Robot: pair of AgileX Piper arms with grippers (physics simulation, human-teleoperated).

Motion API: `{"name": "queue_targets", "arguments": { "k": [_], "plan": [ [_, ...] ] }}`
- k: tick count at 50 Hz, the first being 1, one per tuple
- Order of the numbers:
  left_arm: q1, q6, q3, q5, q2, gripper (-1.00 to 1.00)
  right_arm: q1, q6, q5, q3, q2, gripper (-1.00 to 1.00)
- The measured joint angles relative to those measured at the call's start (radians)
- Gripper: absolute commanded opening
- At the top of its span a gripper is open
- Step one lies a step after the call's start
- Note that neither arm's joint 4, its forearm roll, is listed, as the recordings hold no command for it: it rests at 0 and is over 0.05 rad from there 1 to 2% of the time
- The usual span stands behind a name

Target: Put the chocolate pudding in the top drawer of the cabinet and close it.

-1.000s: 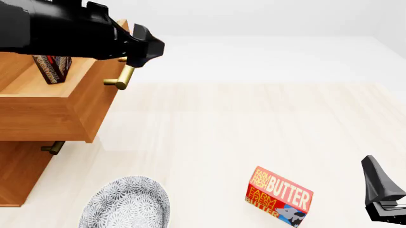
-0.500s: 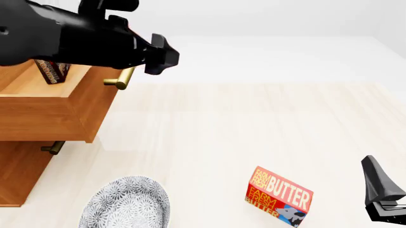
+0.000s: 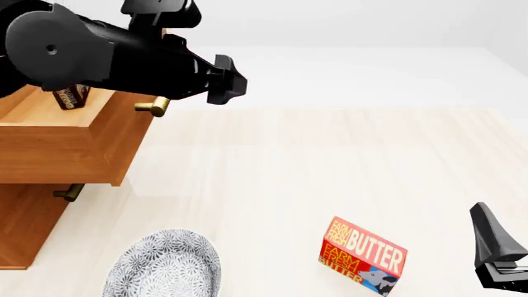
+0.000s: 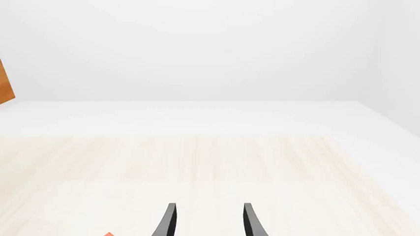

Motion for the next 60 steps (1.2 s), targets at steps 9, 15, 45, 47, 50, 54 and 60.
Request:
{"name": "queue_targets", "arguments": {
  "k": [9, 15, 45, 47, 50, 54, 60],
  "plan": [
    [-0.010, -0.022, 0.005, -0.019, 0.023, 1.00, 0.000, 0.000, 0.000, 0.000, 0.000, 1.00],
    [-0.011, -0.033, 0.010, -0.031, 0.033, 1.00, 0.000, 0.000, 0.000, 0.000, 0.000, 1.00],
    [0.021, -0.077, 0.055, -0.086, 0.065, 1.00, 0.000, 0.000, 0.000, 0.000, 0.000, 1.00],
    [0.023, -0.080, 0.058, -0.089, 0.067, 1.00, 0.000, 0.000, 0.000, 0.000, 0.000, 1.00],
    [0.026, -0.084, 0.062, -0.093, 0.069, 1.00, 0.000, 0.000, 0.000, 0.000, 0.000, 1.00],
    [0.030, -0.089, 0.067, -0.098, 0.070, 1.00, 0.000, 0.000, 0.000, 0.000, 0.000, 1.00],
    [0.039, -0.095, 0.078, -0.106, 0.071, 1.00, 0.000, 0.000, 0.000, 0.000, 0.000, 1.00]
  ]
}}
